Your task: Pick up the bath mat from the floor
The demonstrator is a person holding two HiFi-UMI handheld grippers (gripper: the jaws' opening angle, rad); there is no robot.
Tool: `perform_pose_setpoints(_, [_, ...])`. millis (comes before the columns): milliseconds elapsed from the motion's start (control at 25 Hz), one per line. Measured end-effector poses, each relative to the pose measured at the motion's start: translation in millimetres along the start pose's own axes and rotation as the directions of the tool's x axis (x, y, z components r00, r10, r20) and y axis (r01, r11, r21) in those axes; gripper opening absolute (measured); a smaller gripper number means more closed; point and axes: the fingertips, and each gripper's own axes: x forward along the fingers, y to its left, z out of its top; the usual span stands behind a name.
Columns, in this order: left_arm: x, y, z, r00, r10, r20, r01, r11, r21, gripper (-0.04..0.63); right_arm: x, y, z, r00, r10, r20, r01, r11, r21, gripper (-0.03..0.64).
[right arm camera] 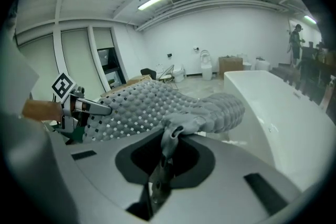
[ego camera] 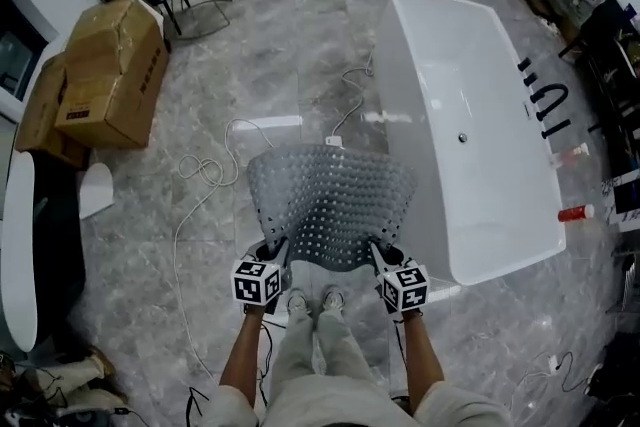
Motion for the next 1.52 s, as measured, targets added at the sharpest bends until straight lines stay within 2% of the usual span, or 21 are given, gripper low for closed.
perform_pose_setpoints(280, [-45.1,-32.6,58.5,0.997,-0.008,0.080,0.004,0.999,0.049,0.051,-49.4,10.0,67.1,0.995,-0.032,0.098,0.036,0.999,-0.035,0.040])
perform_pose_setpoints(600, [-84.5,-58.7,86.0,0.992,-0.026,0.124,0.016,0.996,0.087,0.051,-93.1,26.5,108.7,0.983,-0.053,0.174,0.064,0.996,-0.061,0.041])
perform_pose_setpoints(880, [-98.4,-65.5,101.4,0.987,-0.044,0.152,0.026,0.992,0.120,0.051,-108.5,33.3,122.2,0.974,-0.069,0.217,0.084,0.995,-0.059,0.040])
perform_pose_setpoints(1320, [-102.0,-61.8,103.8,0.986,-0.052,0.162,0.034,0.993,0.111,0.051,-109.8,42.0,121.1,0.971,-0.075,0.226,0.093,0.993,-0.070,0.040])
perform_pose_setpoints(1520, [-108.5,-77.6,106.5,0.985,-0.050,0.162,0.030,0.992,0.125,0.051,-124.8,38.2,121.3,0.970,-0.076,0.232,0.093,0.994,-0.065,0.040])
